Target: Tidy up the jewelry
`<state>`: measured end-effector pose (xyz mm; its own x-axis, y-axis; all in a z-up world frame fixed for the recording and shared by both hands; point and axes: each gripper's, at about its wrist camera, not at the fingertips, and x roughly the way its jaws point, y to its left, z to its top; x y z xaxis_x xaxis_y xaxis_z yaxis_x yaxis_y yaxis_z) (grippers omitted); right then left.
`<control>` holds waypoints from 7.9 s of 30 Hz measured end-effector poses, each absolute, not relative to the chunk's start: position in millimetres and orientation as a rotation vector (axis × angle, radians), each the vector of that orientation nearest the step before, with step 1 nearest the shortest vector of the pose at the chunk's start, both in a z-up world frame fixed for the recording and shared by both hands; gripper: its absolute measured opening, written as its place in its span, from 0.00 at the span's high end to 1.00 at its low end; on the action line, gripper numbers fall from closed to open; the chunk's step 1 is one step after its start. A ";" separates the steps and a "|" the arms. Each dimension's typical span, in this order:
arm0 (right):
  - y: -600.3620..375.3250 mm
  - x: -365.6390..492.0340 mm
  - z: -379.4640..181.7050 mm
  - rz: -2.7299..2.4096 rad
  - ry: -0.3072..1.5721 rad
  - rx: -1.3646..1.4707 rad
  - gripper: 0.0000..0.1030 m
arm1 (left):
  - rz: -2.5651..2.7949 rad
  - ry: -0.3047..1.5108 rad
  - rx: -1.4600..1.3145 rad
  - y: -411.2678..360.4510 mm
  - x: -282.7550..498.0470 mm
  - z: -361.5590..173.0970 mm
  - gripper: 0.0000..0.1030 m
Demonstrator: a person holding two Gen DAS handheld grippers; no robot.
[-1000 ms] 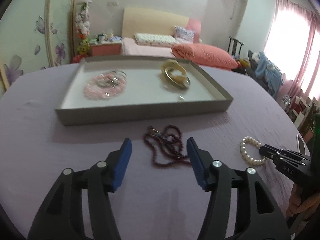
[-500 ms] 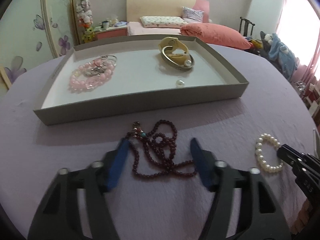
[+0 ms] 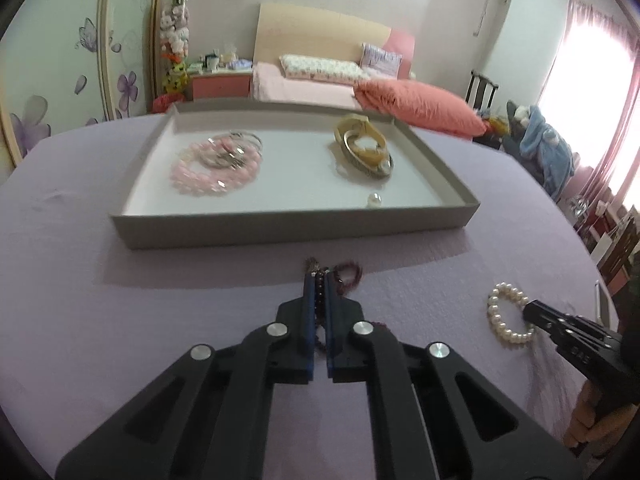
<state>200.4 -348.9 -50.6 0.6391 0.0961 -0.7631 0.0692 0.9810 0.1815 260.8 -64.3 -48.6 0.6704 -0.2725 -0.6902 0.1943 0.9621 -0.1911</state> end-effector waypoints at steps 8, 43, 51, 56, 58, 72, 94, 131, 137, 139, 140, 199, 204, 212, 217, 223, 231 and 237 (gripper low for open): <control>-349.2 194.4 -42.5 0.044 0.827 0.205 0.90 | -0.275 0.675 -0.167 -32.3 227.2 -12.5 0.95; -304.4 175.1 27.0 0.176 0.566 0.157 0.90 | -0.287 0.459 -0.257 8.4 166.5 64.0 0.95; -300.2 173.8 27.7 0.185 0.556 0.156 0.90 | -0.291 0.416 -0.262 11.5 156.7 78.5 0.95; -297.9 173.7 30.7 0.193 0.545 0.160 0.90 | -0.295 0.398 -0.255 9.3 155.2 85.0 0.95; -296.1 174.4 32.5 0.198 0.539 0.159 0.90 | -0.296 0.394 -0.251 8.7 156.0 86.4 0.95; -285.9 191.7 60.7 0.219 0.449 0.141 0.90 | -0.260 0.357 -0.217 3.4 181.0 106.5 0.95; -258.8 289.9 68.8 0.225 0.326 0.142 0.90 | -0.207 0.278 -0.168 -16.8 289.9 123.0 0.95; -234.0 331.5 10.9 0.243 0.475 0.112 0.52 | -0.159 0.480 -0.185 -20.0 373.1 7.8 0.77; -234.2 330.5 13.8 0.235 0.474 0.104 0.52 | -0.152 0.489 -0.193 -12.9 368.3 6.5 0.76; -233.8 326.6 15.5 0.233 0.473 0.102 0.52 | -0.147 0.489 -0.195 -9.4 362.6 6.9 0.73; -233.9 326.8 15.6 0.233 0.472 0.103 0.52 | -0.144 0.488 -0.198 -7.0 359.7 7.4 0.72; -252.8 89.3 19.2 0.193 0.402 0.093 0.02 | -0.099 0.398 -0.163 26.2 70.5 -2.5 0.04; -252.1 89.5 19.9 0.195 0.404 0.094 0.02 | -0.108 0.399 -0.160 23.6 73.3 -1.1 0.04; -251.8 89.6 20.1 0.195 0.404 0.094 0.02 | -0.117 0.400 -0.152 20.8 75.6 0.8 0.04; -251.9 89.5 20.2 0.196 0.404 0.095 0.02 | -0.117 0.399 -0.153 20.8 74.9 1.3 0.04; -251.4 89.8 19.8 0.196 0.406 0.094 0.02 | -0.116 0.401 -0.155 21.0 74.7 -0.1 0.04; -249.7 88.6 17.1 0.200 0.411 0.094 0.02 | -0.118 0.409 -0.157 18.7 74.1 -3.3 0.04; -249.7 88.9 17.4 0.200 0.410 0.094 0.02 | -0.119 0.410 -0.157 17.7 74.1 -3.1 0.04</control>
